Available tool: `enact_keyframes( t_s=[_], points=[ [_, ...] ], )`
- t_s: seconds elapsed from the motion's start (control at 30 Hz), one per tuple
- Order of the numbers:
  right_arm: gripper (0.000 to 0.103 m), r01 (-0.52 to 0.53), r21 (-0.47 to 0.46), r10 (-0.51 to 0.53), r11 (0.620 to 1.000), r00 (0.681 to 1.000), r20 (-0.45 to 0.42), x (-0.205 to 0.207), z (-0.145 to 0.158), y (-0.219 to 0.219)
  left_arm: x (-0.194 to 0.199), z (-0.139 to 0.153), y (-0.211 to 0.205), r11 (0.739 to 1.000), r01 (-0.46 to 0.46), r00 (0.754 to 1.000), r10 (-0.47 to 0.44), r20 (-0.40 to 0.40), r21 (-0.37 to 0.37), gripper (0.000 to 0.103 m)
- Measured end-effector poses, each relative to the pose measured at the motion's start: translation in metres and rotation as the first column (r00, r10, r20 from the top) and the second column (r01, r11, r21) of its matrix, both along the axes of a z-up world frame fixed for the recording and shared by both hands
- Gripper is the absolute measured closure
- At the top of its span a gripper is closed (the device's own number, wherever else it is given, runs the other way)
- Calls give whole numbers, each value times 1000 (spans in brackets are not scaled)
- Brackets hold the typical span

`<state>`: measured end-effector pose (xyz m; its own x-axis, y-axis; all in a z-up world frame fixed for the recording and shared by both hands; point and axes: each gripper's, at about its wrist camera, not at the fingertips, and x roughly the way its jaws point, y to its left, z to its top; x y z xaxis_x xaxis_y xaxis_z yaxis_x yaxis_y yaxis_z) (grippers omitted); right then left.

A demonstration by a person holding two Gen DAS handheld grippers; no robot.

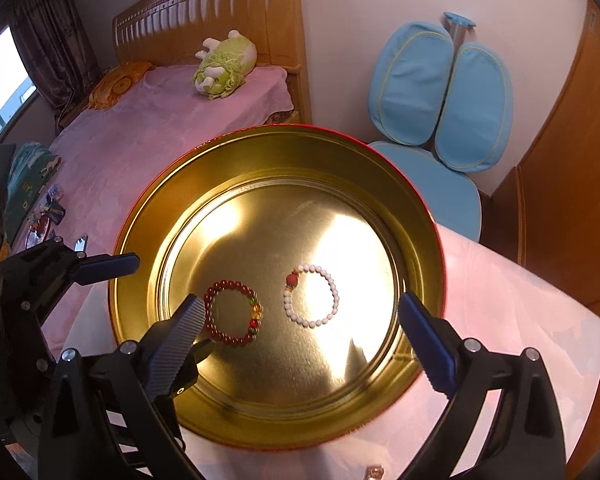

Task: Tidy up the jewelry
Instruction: 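Grasp the rose-gold watch with the left tool while the right grasps the purple lipstick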

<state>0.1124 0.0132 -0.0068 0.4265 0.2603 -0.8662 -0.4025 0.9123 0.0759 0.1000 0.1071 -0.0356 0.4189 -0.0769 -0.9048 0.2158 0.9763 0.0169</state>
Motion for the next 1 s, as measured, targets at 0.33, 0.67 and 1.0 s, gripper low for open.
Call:
enact_keyframes(
  t_s=[0.33,0.67,1.0],
  points=[
    [5,128,58,-129,990,991,19,-38,22,-73,-26,16,-55,989,147,989,-147,13,3,20],
    [5,324,25,-324,946,946,-21,-82,12,-169,-50,22,-112,940,336,942,-335,28,-59,20],
    [5,433,4,-431,901,897,-94,-125,-10,-221,-79,-11,-162,873,479,871,-486,-71,-91,20]
  ],
)
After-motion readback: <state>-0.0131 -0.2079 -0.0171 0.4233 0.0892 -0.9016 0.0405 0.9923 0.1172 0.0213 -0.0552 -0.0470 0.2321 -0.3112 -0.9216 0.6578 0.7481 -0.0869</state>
